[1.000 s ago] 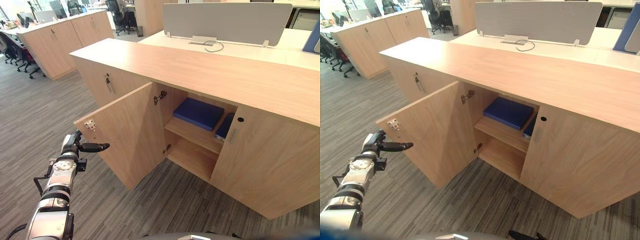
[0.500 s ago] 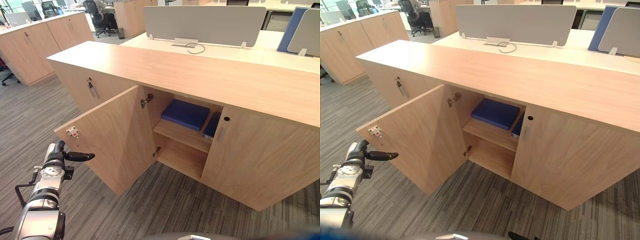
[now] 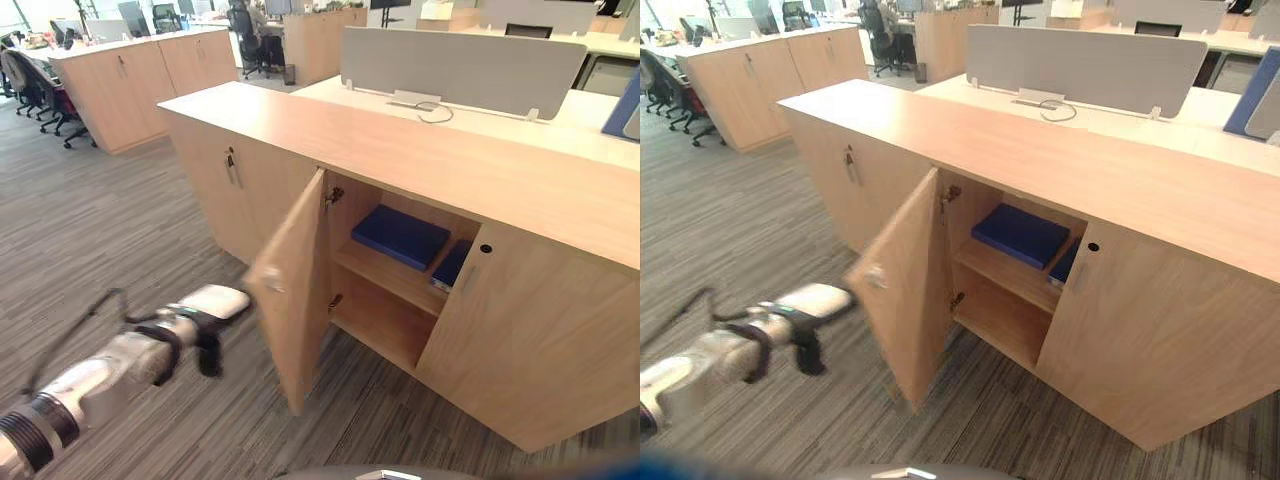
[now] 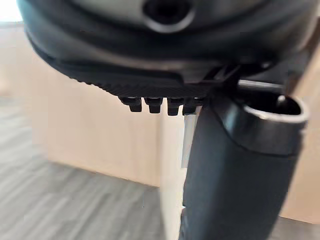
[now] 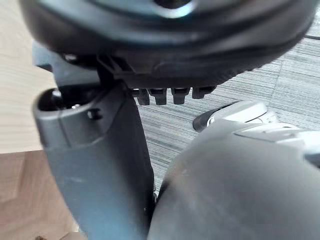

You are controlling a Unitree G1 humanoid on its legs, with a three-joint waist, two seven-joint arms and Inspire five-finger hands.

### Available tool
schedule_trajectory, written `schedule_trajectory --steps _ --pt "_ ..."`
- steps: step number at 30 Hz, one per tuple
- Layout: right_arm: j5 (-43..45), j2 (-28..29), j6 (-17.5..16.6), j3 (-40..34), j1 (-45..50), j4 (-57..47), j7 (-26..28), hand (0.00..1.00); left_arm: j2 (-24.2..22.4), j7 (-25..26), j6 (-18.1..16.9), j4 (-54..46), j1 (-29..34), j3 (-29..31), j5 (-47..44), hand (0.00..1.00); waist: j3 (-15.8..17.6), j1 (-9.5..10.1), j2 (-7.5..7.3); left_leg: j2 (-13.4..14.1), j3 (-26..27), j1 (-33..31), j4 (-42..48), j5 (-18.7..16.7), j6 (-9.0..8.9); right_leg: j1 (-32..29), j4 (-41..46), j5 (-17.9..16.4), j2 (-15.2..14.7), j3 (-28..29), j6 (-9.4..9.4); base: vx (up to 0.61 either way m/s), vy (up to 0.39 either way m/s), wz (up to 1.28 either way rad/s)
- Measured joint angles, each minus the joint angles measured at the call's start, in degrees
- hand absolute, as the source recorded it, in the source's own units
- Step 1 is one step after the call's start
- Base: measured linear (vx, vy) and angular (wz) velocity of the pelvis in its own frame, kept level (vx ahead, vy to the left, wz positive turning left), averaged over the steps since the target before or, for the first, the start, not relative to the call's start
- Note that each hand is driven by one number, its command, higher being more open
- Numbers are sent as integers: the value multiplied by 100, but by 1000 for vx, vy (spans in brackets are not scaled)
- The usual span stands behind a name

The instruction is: Walk over to the cabinet, pick up the folder, carry it to the office cabinet, place the folder inside the office cabinet, then close the office cabinet door

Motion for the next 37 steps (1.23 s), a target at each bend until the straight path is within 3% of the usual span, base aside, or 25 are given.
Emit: schedule_trajectory --steps 2,3,5,6,8,11,13,16,19,21,23,28,30,31,32,34,35,37 --pt "0 21 0 7 -53 18 1 100 -152 -125 -525 -562 -1 -139 -224 100 -51 -123 -25 31 52 -5 -1 10 -15 -48 -3 12 12 0 -15 -55 8 -21" --pt "-1 24 8 55 -103 130 3 100 -337 -208 -1196 -1362 -22 -433 -508 100 -119 -280 -40 77 101 19 -1 16 -26 -96 -10 71 35 0 -44 -27 3 -31" --pt "8 30 -4 55 -109 142 18 100 -659 -235 -1846 -2100 -192 -759 -709 100 -151 -447 -7 152 211 100 -2 18 -32 -95 -38 138 91 52 -48 -1 -5 -37" --pt "8 21 -10 58 -111 138 28 100 -715 -237 -2000 -2265 -282 -813 -760 100 -171 -467 -13 180 236 123 -2 18 -33 -91 -52 157 115 70 -51 0 -12 -33" --pt "7 -65 -22 165 -101 144 32 100 -717 -187 -2280 -2616 -645 -779 -831 100 -245 -485 129 281 257 133 -3 44 -58 -76 -117 218 213 73 -95 -7 -15 -13" --pt "3 -228 -23 455 -84 156 38 100 -744 -117 -2141 -2354 -683 -779 -789 100 -319 -496 280 342 227 161 -3 64 -60 -6 -164 233 266 40 -112 -10 -2 3" --pt "6 -234 -24 455 -68 172 36 100 -870 -62 -2068 -2157 -662 -778 -778 100 -322 -491 293 350 159 150 -3 79 -61 33 -172 233 271 -30 -112 -25 3 17" --pt "19 -156 -22 506 -110 201 10 100 -1585 105 -1985 -1607 -378 -786 -785 100 -207 -579 134 332 12 173 -1 79 -79 140 -107 197 250 -184 -130 -42 7 26" --pt "98 -24 -40 684 -251 179 -23 100 -2673 184 -1836 -473 118 -774 -829 100 93 -615 -76 344 10 265 -1 64 -107 -19 430 -67 225 -311 -245 -79 -13 0" --pt "285 56 -34 724 -336 179 -44 100 -3360 201 -1562 229 794 -431 -956 100 212 -624 -256 387 35 305 1 52 -180 -111 658 -130 -43 -1195 -320 -96 3 -11" --pt "371 73 -32 747 -300 186 -79 100 -3740 250 -1302 719 1401 -110 -1365 100 223 -589 -280 608 43 327 32 14 -244 -40 495 -47 89 -1446 -394 6 -48 -19" --pt "458 -10 6 658 -177 173 -168 100 -4449 183 -653 2079 2220 1082 -2581 100 236 -574 -30 1549 -152 -154 989 -405 -561 227 -218 337 898 -1668 -631 83 -169 -15" --pt "457 -83 27 520 -161 105 -216 100 -4759 161 -425 2676 2313 1579 -3047 100 276 -567 143 1879 -307 -342 1609 -741 -374 283 -213 306 1189 -1592 -717 107 -167 -32" --pt "458 -133 31 406 -168 102 -250 100 -4986 165 -290 3092 2318 1906 -3279 100 325 -537 253 1974 -535 -468 2054 -1050 -27 330 -218 282 1322 -1498 -779 132 -123 -52" --pt "458 -231 46 389 -182 106 -279 100 -5211 171 -207 3449 2335 2220 -3386 100 362 -469 399 1978 -1030 -635 2502 -1391 238 324 -222 294 1441 -1339 -819 141 -95 -62" --pt "459 -293 86 203 -224 124 -337 100 -5448 177 -156 3839 2371 2581 -3382 100 437 -369 597 1816 -1842 -802 3022 -1797 165 338 -217 303 1486 -1057 -848 173 47 -75" --pt "461 -316 123 110 -258 177 -383 100 -5578 192 -144 4085 2422 2795 -3372 100 447 -299 634 1387 -2333 -832 3314 -2161 50 325 -203 305 1437 -886 -848 173 161 -70" --pt "463 -254 135 -68 -277 196 -413 100 -5705 237 -140 4406 2459 3098 -3361 100 477 -277 651 775 -2805 -942 3617 -2640 27 331 -177 307 1389 -768 -841 113 250 -35"
